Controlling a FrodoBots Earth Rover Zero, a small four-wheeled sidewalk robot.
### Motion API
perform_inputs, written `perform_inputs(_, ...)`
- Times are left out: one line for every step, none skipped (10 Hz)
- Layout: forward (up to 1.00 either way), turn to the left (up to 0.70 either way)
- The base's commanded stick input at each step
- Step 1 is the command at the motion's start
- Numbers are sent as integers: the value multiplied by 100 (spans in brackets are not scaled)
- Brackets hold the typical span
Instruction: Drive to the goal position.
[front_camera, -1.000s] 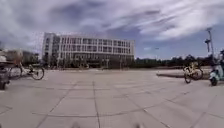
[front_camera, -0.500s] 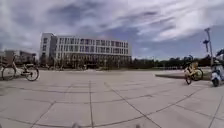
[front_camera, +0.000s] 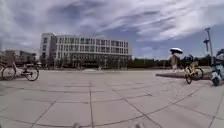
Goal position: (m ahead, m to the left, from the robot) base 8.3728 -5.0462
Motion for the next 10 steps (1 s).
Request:
perform_inputs(0,0)
perform_inputs(0,0)
perform_inputs(3,0)
perform_inputs(57,0)
perform_inputs(70,-2)
perform_inputs(70,-6)
perform_inputs(70,-10)
perform_inputs(70,-12)
perform_inputs(70,-12)
perform_inputs(70,-12)
